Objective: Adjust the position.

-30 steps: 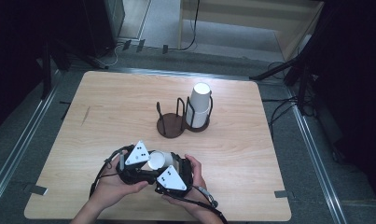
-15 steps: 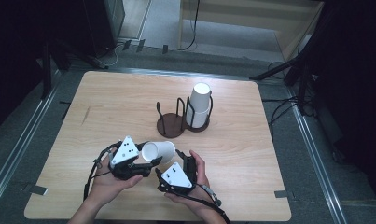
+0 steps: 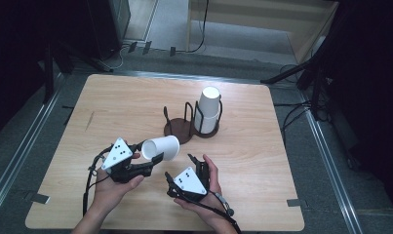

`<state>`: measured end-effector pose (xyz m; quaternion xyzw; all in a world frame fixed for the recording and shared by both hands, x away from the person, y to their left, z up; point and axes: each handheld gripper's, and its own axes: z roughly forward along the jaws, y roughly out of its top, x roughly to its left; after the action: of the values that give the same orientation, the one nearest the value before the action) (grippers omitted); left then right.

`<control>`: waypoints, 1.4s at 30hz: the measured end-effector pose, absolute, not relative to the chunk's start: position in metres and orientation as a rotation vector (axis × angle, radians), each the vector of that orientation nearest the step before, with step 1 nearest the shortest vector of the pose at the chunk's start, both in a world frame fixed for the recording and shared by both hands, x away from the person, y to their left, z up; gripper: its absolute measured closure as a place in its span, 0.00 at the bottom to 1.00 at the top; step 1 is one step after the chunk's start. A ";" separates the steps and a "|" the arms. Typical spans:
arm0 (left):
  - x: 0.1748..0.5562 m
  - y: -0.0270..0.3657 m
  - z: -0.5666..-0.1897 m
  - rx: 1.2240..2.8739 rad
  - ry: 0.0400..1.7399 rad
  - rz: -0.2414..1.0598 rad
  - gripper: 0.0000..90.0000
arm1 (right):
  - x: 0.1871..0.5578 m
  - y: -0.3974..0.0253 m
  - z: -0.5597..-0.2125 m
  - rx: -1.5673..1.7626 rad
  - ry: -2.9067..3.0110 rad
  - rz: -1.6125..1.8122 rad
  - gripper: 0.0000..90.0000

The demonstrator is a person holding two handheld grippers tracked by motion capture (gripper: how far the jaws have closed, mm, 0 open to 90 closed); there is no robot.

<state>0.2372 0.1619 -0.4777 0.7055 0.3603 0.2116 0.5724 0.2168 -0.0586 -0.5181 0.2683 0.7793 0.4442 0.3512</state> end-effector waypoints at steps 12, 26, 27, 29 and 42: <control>0.240 0.166 -0.483 1.517 0.845 0.499 0.40 | 0.221 -0.063 -0.516 0.767 2.020 1.200 0.19; 0.242 0.165 -0.488 1.461 0.818 0.513 0.40 | 0.229 -0.072 -0.498 1.105 1.935 1.294 0.08; 0.242 0.165 -0.489 1.455 0.818 0.508 0.41 | 0.230 -0.073 -0.498 1.140 1.929 1.310 0.05; 0.243 0.166 -0.490 1.441 0.808 0.510 0.41 | 0.230 -0.074 -0.496 1.229 1.902 1.358 0.00; 0.245 0.165 -0.494 1.406 0.790 0.517 0.41 | 0.225 -0.075 -0.485 1.451 1.740 1.559 0.00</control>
<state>0.2451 0.1648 -0.4942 0.6218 0.3495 0.2289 0.6625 0.2245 -0.0745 -0.4847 0.5175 0.6207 0.5561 0.1942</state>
